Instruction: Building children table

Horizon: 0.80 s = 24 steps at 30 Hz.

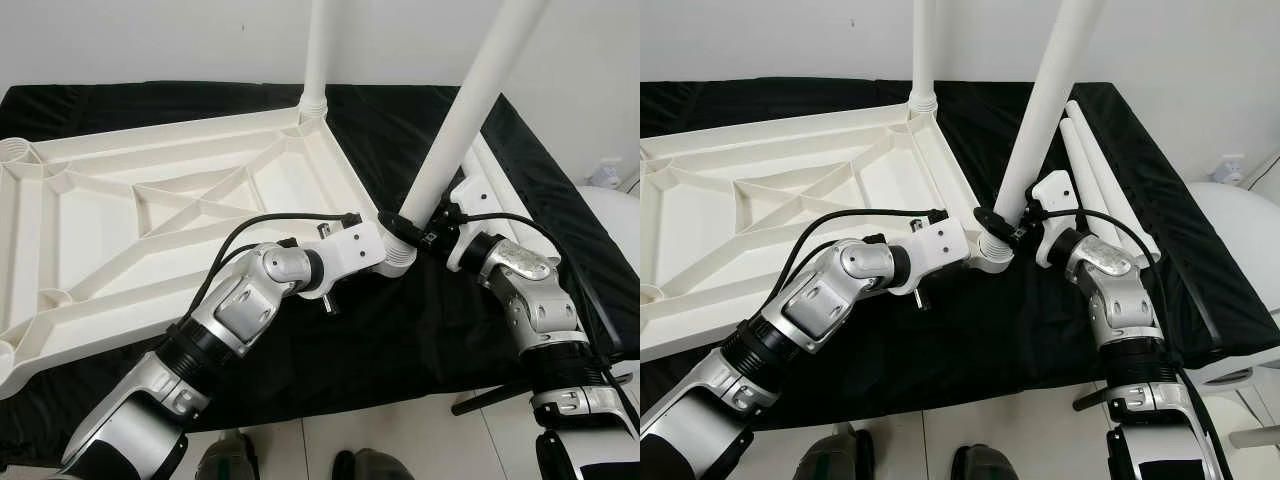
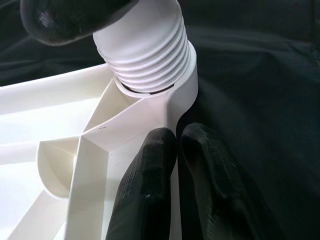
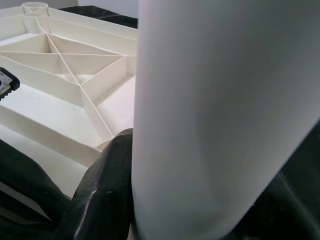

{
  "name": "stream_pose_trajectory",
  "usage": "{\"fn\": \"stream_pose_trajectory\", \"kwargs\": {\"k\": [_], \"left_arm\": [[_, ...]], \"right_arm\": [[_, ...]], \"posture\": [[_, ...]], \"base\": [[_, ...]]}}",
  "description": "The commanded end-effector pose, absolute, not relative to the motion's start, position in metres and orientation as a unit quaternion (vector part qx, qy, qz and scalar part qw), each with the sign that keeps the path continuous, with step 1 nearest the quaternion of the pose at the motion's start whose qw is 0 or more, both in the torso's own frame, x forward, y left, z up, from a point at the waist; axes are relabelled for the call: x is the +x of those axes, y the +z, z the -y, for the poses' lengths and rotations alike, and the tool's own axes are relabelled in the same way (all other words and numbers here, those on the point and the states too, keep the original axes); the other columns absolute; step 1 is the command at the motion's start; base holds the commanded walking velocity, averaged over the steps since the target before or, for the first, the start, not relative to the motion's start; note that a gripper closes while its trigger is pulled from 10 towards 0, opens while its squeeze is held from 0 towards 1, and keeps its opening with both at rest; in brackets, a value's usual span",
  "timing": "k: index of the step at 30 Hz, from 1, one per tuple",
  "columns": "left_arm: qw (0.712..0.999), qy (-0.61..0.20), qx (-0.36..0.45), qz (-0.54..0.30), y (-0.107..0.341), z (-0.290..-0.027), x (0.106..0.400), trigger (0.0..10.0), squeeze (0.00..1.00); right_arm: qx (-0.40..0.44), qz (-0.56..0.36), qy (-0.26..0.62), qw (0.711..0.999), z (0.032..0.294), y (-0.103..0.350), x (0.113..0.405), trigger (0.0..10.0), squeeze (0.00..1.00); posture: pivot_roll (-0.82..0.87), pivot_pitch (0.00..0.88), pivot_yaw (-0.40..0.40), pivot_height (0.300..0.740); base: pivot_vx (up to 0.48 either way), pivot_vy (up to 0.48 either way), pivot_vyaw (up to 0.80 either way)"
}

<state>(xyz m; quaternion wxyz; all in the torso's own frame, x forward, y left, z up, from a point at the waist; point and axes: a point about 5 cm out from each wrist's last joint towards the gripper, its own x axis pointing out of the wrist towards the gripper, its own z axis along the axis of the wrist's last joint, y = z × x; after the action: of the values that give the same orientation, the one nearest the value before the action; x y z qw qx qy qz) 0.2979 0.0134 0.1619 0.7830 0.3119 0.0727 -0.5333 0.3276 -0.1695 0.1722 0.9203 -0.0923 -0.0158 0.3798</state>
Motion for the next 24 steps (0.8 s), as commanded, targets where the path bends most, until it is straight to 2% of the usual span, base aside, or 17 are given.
{"fn": "stream_pose_trajectory", "kwargs": {"k": [1, 12, 24], "left_arm": [[0.782, -0.534, 0.313, -0.075, 0.161, -0.013, 0.297, 10.0, 0.0], [0.784, -0.531, 0.312, -0.077, 0.161, -0.015, 0.297, 10.0, 0.0], [0.785, -0.531, 0.311, -0.075, 0.162, -0.015, 0.297, 10.0, 0.0]], "right_arm": [[-0.097, -0.037, 0.38, 0.919, 0.168, 0.147, 0.324, 10.0, 0.0], [-0.09, -0.037, 0.394, 0.914, 0.156, 0.14, 0.317, 10.0, 0.0], [-0.078, -0.04, 0.371, 0.925, 0.17, 0.122, 0.306, 10.0, 0.0]], "posture": [[0.02, 0.088, -0.042, 0.74], [0.03, 0.092, -0.044, 0.74], [0.03, 0.097, -0.047, 0.74]], "base": [[0.0, 0.0, 0.0], [0.0, 0.0, 0.0], [0.0, 0.0, 0.0]]}}
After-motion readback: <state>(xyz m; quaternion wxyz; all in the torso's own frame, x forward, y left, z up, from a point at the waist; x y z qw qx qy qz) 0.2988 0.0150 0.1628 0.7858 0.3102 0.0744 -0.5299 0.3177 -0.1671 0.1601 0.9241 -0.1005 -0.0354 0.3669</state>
